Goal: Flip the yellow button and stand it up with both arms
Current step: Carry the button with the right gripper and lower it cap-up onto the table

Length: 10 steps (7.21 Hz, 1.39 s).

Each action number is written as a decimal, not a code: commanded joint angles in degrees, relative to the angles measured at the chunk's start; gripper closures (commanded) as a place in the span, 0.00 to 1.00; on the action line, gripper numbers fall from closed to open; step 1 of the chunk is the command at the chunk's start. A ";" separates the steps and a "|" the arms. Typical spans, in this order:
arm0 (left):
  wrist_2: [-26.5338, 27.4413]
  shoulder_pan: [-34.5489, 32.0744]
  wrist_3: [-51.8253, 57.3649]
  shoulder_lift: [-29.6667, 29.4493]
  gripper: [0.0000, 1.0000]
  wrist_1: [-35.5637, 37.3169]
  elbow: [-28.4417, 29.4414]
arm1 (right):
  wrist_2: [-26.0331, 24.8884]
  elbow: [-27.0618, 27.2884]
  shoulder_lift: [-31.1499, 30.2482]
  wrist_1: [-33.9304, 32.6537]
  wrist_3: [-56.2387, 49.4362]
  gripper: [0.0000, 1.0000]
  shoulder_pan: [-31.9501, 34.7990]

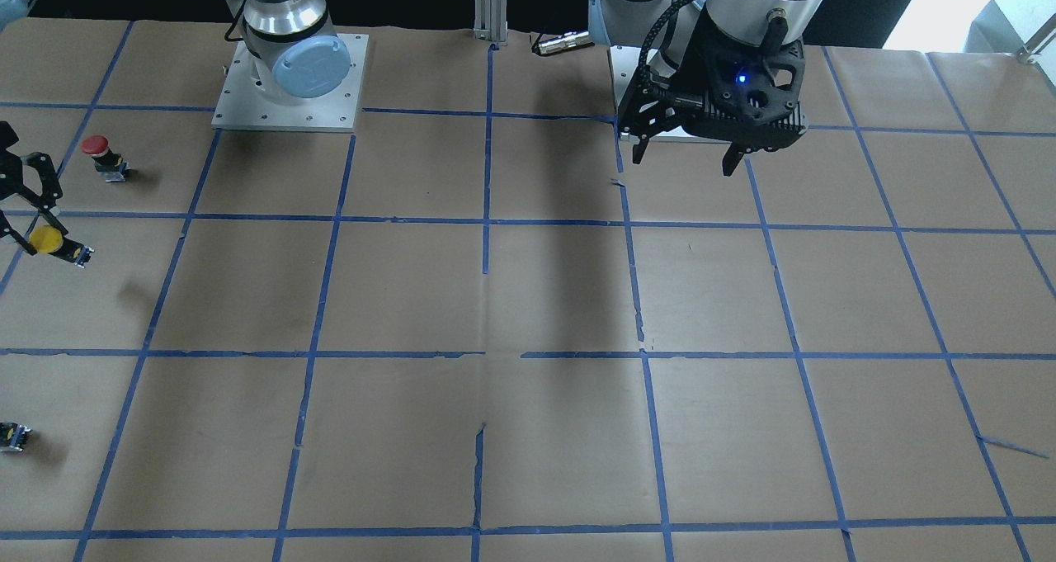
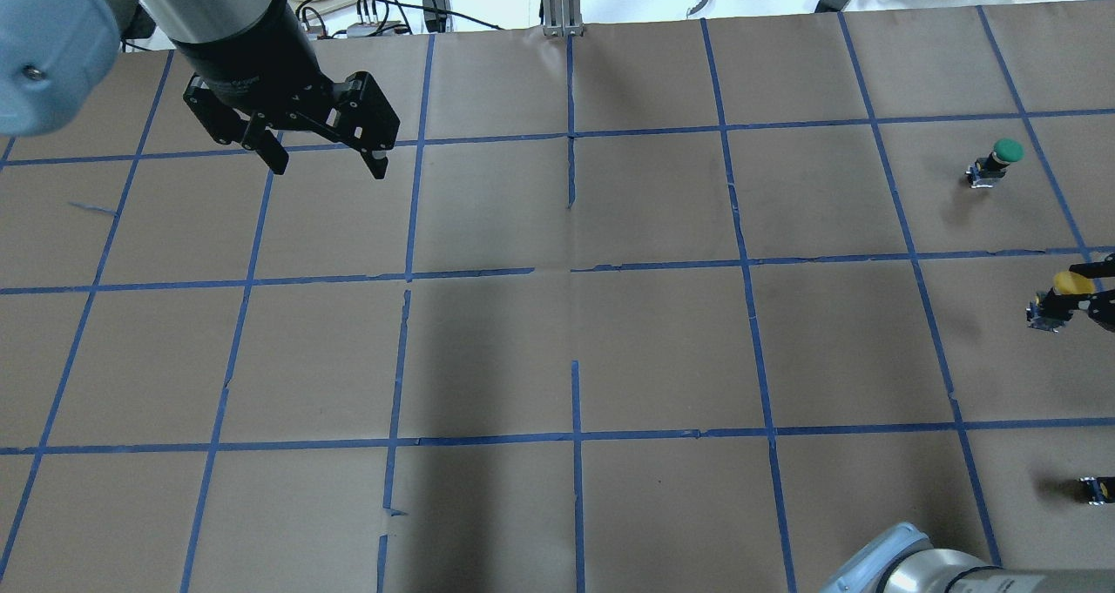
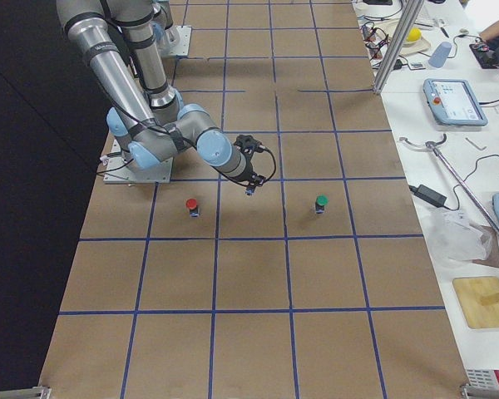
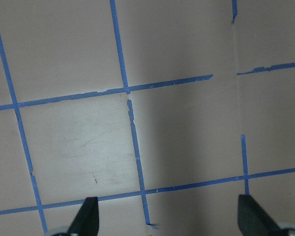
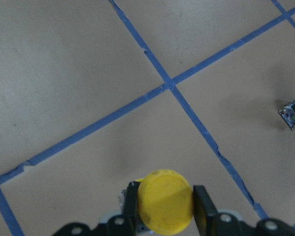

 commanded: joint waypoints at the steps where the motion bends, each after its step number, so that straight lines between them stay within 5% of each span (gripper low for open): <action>1: -0.03 0.34 -0.14 0.24 0.00 0.00 0.03 | 0.29 -0.11 4.83 -4.29 -1.94 0.86 -1.28; 10: -0.03 0.87 0.21 0.24 0.00 0.09 -0.06 | 6.44 -0.28 9.50 -3.41 -5.28 0.83 -3.83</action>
